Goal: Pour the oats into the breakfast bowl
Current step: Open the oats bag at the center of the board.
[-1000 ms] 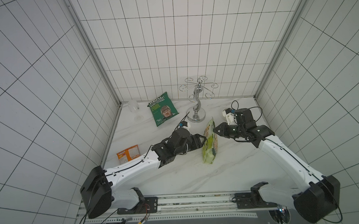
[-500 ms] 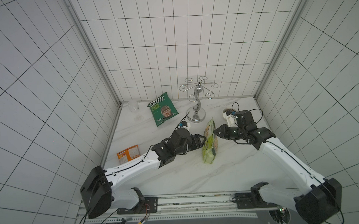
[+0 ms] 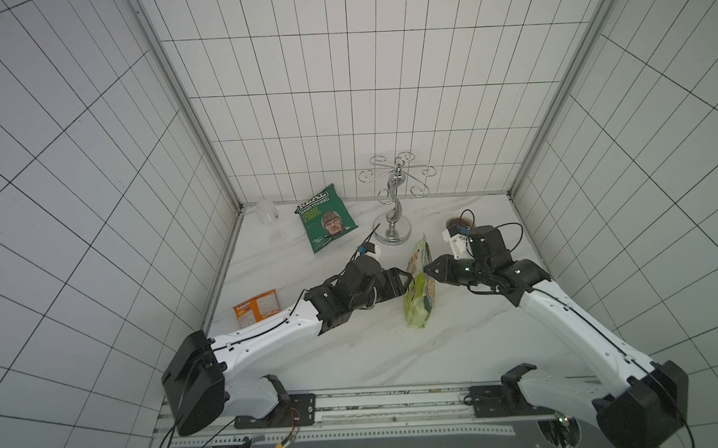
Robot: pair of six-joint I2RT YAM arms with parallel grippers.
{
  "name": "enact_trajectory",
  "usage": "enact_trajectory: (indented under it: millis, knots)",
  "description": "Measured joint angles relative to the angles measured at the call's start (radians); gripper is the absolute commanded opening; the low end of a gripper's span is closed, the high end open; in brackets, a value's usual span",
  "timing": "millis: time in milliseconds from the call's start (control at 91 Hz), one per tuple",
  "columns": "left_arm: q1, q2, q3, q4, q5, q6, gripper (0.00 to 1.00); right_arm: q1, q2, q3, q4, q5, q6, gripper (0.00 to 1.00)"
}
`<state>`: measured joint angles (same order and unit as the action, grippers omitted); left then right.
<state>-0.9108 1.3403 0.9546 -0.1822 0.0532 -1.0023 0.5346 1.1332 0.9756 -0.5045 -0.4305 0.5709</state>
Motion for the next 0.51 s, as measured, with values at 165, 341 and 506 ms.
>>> enact_trajectory:
  millis: [165, 341, 506]
  knots:
    - [0.0, 0.061, 0.093, -0.05, -0.041, 0.005, 0.64, 0.01, 0.0, 0.0, -0.001, 0.014, -0.002, 0.16]
    - [0.0, 0.141, 0.206, -0.071, -0.06, 0.022, 0.63, 0.011, 0.0, 0.0, -0.002, 0.022, -0.002, 0.14]
    - [0.0, 0.227, 0.293, -0.084, -0.053, 0.039, 0.55, 0.011, 0.0, 0.0, -0.003, 0.024, -0.002, 0.14]
